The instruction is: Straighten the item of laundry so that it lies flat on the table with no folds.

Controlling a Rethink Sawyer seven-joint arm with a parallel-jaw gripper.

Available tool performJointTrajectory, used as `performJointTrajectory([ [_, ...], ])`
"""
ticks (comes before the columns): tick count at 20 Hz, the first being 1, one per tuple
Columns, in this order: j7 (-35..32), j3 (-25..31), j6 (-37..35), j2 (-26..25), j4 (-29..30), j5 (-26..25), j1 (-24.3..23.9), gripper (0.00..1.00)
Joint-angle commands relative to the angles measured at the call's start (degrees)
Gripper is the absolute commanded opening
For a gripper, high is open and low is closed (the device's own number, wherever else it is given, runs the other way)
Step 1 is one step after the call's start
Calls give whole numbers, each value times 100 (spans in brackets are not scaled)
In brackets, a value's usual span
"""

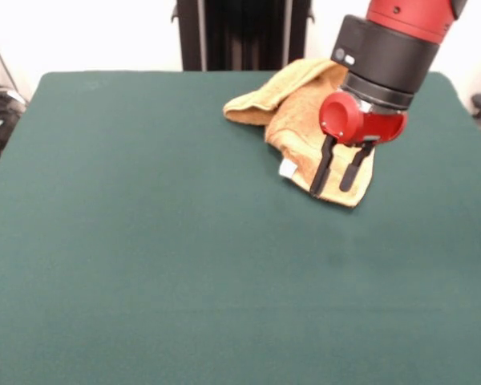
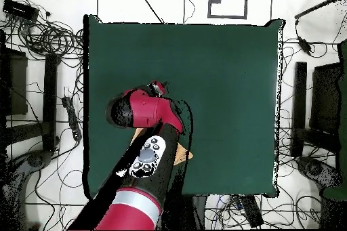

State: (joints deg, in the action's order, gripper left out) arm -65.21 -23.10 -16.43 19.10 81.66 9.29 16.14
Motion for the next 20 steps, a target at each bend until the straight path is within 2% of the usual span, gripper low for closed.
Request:
performJointTrajectory([
  [1, -1656, 576, 31, -200, 512, 198, 117, 100],
  [15, -1737, 789, 352, -100, 832, 222, 14, 100],
  [20, -1722, 693, 196, -110, 826, 238, 96, 100],
])
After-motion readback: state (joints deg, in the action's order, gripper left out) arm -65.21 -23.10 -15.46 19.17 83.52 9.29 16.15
